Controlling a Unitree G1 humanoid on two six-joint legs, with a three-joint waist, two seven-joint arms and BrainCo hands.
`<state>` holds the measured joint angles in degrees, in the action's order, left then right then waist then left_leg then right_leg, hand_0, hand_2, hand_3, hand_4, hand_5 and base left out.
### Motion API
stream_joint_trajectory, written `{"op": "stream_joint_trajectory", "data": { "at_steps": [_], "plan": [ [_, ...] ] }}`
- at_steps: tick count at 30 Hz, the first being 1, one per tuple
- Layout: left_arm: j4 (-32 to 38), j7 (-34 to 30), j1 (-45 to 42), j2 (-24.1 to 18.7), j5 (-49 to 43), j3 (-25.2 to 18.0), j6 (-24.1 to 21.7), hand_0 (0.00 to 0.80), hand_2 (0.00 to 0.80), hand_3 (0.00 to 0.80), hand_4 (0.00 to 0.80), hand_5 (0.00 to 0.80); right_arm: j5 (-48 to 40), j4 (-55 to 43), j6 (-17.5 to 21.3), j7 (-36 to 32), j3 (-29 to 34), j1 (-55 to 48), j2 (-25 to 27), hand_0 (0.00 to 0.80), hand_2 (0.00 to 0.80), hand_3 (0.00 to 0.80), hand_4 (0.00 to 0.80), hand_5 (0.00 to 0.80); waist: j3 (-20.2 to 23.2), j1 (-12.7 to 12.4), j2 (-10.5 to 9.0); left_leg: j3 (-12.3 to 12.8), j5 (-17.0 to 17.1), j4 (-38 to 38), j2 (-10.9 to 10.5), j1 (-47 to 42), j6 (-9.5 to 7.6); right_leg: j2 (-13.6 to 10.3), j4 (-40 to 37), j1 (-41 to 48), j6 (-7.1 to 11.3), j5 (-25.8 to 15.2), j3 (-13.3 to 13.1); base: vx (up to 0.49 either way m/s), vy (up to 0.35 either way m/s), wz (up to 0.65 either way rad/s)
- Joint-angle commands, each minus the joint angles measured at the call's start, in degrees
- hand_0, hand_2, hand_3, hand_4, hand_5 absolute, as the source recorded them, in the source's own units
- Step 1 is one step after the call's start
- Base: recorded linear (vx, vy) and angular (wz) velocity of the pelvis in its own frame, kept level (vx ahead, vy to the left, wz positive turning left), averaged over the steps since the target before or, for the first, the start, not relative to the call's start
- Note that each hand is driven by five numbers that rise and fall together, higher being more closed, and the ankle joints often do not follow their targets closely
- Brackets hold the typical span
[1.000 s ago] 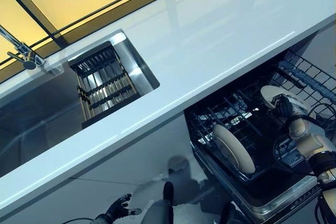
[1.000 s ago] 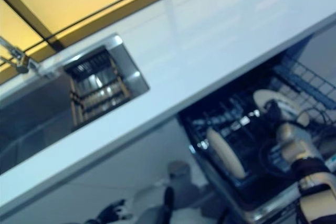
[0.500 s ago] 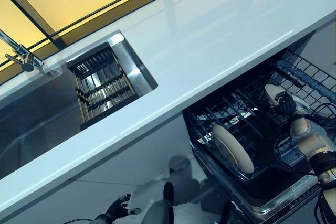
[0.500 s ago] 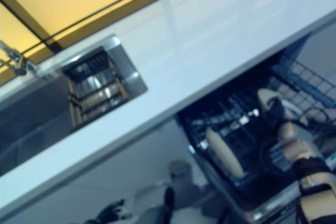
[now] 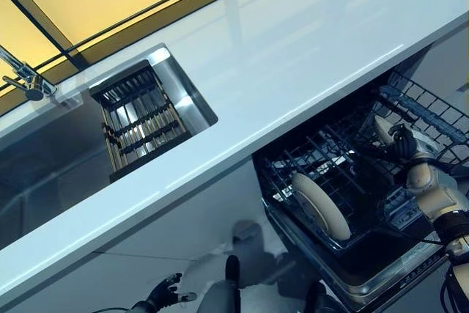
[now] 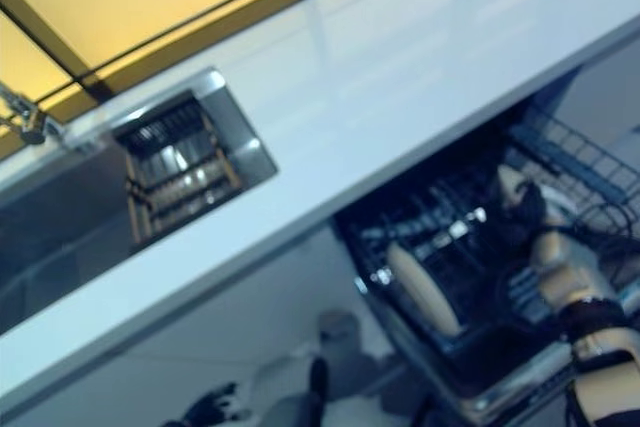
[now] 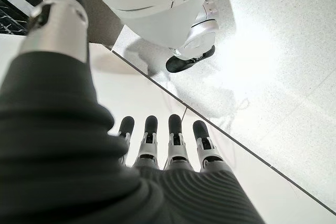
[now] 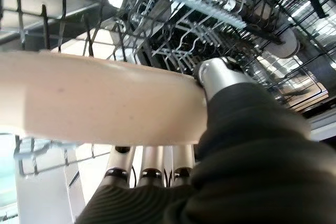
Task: Take plates into dishwasher
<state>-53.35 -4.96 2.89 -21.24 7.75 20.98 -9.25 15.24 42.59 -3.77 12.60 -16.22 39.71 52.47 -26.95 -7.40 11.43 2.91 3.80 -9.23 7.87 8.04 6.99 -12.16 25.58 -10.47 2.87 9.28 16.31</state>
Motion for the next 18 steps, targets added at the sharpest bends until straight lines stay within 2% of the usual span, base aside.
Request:
{"op": "stream_joint_trajectory", "data": {
  "at_steps": [1, 18],
  "plan": [
    [-0.2, 0.9, -2.9, -1.5, 0.9, -0.4, -0.2, 0.0, 0.0, 0.0, 0.0, 0.0, 1.7, -2.6, 0.0, 1.1, 1.4, 3.6, 4.1, 0.8, 0.8, 0.8, 0.8, 0.8, 2.0, -1.6, -2.87, -0.4, 7.8, 4.3, 0.5, 3.7, -0.54, -0.7, -2.0, 4.8, 0.62, -2.6, 1.7, 0.0, 0.0, 0.0],
    [0.8, 0.4, -3.8, -3.1, 0.8, -1.9, -0.1, 0.0, 0.0, 0.0, 0.0, 0.0, 4.7, -2.9, -1.1, 0.2, 1.0, 3.0, 7.0, 0.8, 0.8, 0.8, 0.8, 0.8, 1.9, -2.5, -4.85, 0.9, 7.9, 4.0, 1.5, 4.6, -0.37, -1.1, -4.2, 6.4, 1.21, -3.2, 3.3, 0.005, -0.006, -0.02]
  ]
}}
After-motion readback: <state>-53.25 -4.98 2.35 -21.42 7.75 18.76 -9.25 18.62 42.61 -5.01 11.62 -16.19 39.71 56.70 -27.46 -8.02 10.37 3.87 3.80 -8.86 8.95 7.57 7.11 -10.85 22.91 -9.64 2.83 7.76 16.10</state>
